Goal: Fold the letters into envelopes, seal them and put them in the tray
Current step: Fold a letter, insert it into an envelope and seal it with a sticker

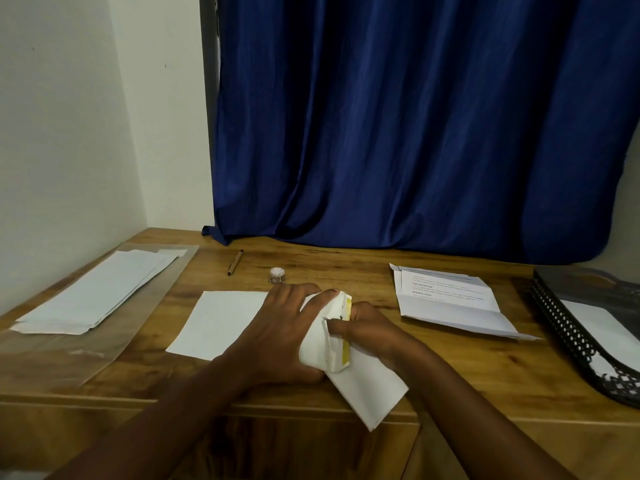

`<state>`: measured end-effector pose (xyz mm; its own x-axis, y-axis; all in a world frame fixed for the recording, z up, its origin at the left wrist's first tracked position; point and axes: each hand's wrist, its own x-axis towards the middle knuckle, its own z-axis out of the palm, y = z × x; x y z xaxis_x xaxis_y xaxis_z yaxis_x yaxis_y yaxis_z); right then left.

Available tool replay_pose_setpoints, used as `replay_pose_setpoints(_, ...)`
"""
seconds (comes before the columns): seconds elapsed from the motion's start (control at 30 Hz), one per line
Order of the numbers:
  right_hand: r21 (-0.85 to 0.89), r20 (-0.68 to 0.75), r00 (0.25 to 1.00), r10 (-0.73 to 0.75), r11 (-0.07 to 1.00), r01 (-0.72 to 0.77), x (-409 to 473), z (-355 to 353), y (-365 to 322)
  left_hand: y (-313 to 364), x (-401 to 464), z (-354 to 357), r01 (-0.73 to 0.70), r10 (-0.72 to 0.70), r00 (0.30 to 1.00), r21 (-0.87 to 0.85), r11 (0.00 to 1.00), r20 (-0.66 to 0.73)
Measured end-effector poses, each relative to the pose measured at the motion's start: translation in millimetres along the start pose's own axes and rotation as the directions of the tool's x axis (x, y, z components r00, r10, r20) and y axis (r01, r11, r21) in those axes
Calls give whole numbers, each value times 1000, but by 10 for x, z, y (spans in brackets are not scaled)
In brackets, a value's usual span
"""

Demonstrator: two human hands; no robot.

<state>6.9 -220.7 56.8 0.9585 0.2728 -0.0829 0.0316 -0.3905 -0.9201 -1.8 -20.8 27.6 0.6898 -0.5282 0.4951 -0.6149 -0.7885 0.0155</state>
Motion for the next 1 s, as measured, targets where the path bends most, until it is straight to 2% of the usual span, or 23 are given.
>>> replay_pose_setpoints(0.27,56,-89,996,-30,998,35,92,34,43,53,46,-17,-29,29,1000,12,1000,5)
replay_pose_setpoints(0.47,73,-86,996,-26,997,32,124,-27,104,-126,76,-224,-27,23,978,14,1000,208)
replay_pose_setpoints(0.6,67,-54,997,-57,996,60,96,-48,66,-153,116,-296,33,-21,942,-30,999,336)
replay_pose_setpoints(0.77,-28,-79,996,-51,998,49,107,-43,52,-121,108,-271,19,-25,959,27,999,283)
replay_pose_setpoints(0.9,-191,-129,992,-10,982,-15,127,-34,96,-90,93,-252,-2,-3,979,27,1000,203)
replay_pose_setpoints(1.0,-228,-141,990,-1,973,-32,90,-70,62,-128,88,-220,20,-26,985,34,999,170)
